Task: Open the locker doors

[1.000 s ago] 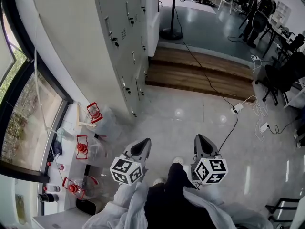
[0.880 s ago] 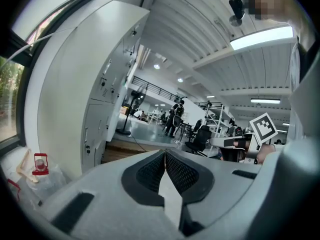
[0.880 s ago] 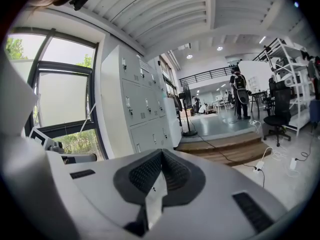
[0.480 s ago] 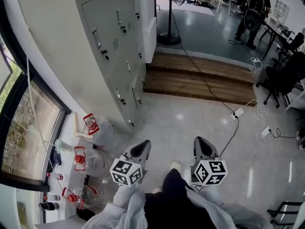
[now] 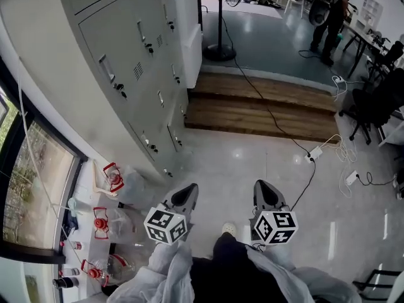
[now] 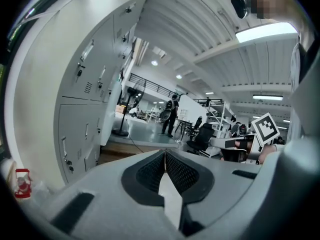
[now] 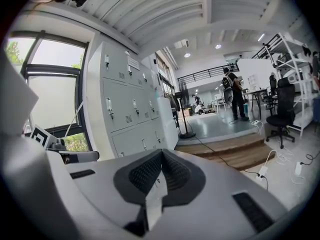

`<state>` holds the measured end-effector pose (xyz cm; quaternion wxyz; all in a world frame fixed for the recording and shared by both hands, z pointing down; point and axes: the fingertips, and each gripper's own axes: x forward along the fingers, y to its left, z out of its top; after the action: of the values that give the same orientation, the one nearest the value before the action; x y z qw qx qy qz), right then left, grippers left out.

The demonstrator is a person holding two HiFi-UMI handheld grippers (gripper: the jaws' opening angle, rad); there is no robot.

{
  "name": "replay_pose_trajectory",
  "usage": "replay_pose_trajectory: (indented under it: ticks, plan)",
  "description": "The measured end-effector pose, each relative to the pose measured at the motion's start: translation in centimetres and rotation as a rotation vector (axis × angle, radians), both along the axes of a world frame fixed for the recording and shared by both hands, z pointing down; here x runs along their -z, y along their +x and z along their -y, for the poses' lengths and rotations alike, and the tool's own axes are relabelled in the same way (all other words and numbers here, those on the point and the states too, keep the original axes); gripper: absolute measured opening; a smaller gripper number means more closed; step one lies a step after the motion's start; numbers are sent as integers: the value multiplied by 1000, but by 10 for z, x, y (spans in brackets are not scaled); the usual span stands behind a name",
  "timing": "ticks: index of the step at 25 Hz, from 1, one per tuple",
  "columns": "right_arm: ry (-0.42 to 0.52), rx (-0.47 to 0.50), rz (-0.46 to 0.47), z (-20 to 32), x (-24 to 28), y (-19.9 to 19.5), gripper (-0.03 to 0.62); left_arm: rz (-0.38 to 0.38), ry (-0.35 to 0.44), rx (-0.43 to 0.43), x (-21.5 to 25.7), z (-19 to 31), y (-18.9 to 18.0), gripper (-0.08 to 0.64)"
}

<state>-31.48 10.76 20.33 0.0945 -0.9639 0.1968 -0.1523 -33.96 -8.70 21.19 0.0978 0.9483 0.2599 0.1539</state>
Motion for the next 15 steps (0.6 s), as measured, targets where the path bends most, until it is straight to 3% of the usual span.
replay_pose_trajectory:
  ticks: [5,8,15]
  plan:
    - [6,5,-7,-16,3,34,37,-5,-1,-13,3,-19,36,12]
    - [10,6,-13,-25,5,56,98,-2,-4,-14,3,-28,56,11]
    - [16,11,-31,-52,3,105,122,-16,-7,-7,-1,-52,109,12]
